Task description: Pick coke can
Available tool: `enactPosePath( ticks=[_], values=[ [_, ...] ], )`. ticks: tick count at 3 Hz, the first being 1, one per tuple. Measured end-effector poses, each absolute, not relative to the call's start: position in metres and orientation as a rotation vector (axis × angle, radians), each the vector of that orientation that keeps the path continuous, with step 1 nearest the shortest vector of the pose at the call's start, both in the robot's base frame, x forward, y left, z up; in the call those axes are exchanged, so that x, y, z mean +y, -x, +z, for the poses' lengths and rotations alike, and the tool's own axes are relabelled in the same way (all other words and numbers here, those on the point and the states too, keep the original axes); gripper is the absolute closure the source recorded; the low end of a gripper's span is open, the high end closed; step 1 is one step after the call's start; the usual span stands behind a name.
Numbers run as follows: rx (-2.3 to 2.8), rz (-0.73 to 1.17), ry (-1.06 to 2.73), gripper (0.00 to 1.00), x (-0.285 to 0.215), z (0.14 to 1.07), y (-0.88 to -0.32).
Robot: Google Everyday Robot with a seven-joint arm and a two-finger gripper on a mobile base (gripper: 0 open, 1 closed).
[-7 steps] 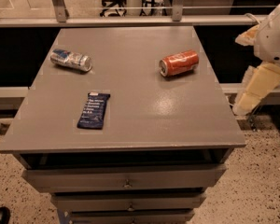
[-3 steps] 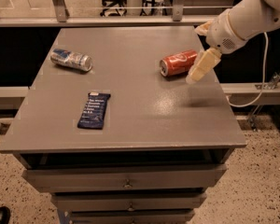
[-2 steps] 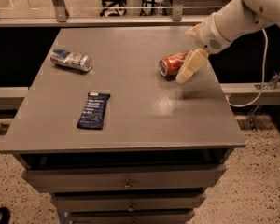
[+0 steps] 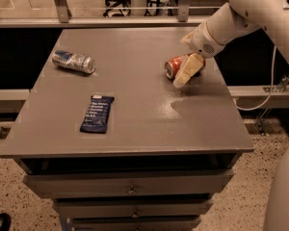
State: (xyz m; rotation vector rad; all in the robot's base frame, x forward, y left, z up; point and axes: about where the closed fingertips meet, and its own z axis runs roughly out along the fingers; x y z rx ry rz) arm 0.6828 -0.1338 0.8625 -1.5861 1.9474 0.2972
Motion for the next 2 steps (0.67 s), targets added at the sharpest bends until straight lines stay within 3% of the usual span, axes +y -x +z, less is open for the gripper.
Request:
enactPosePath(
  ticks=[1, 2],
  values=[
    [1.984, 0.322, 1.625, 0.15, -0.1308, 0.8482, -0.6854],
    [2.009, 0.334, 1.648, 0.38, -0.1312, 0.8416, -0.6859]
  ],
)
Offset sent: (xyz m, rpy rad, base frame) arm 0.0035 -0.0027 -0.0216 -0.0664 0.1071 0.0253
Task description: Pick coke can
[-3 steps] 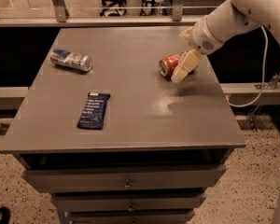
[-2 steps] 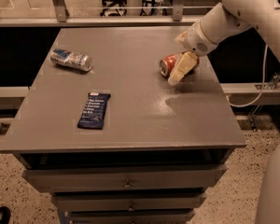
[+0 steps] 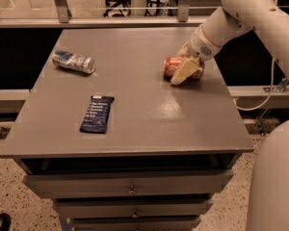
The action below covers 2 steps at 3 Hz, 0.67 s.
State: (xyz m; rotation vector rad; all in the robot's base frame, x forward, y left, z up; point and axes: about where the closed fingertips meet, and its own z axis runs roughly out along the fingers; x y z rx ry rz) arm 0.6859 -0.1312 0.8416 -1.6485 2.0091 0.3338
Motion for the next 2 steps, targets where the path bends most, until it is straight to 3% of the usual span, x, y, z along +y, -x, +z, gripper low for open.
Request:
enactPosePath(
  ticks=[2],
  values=[
    [1.964, 0.328, 1.665, 0.84, -0.133, 0.879, -0.675]
  ],
)
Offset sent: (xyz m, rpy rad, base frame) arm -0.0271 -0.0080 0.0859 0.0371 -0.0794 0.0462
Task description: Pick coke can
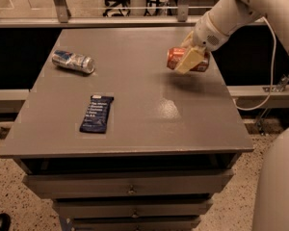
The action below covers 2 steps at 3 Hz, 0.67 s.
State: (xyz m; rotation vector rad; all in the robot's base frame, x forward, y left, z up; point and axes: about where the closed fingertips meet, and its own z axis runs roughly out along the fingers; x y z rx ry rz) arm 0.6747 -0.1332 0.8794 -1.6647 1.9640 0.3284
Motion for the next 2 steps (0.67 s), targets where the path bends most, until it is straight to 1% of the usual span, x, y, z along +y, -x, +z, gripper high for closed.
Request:
enactPosePath(
  ticks=[1, 2],
  values=[
    [1.860, 0.422, 1.594, 1.00, -0.140, 0.921, -0.646],
    [1.776, 0.542, 1.512, 1.00, -0.141, 0.945, -0.619]
  ],
)
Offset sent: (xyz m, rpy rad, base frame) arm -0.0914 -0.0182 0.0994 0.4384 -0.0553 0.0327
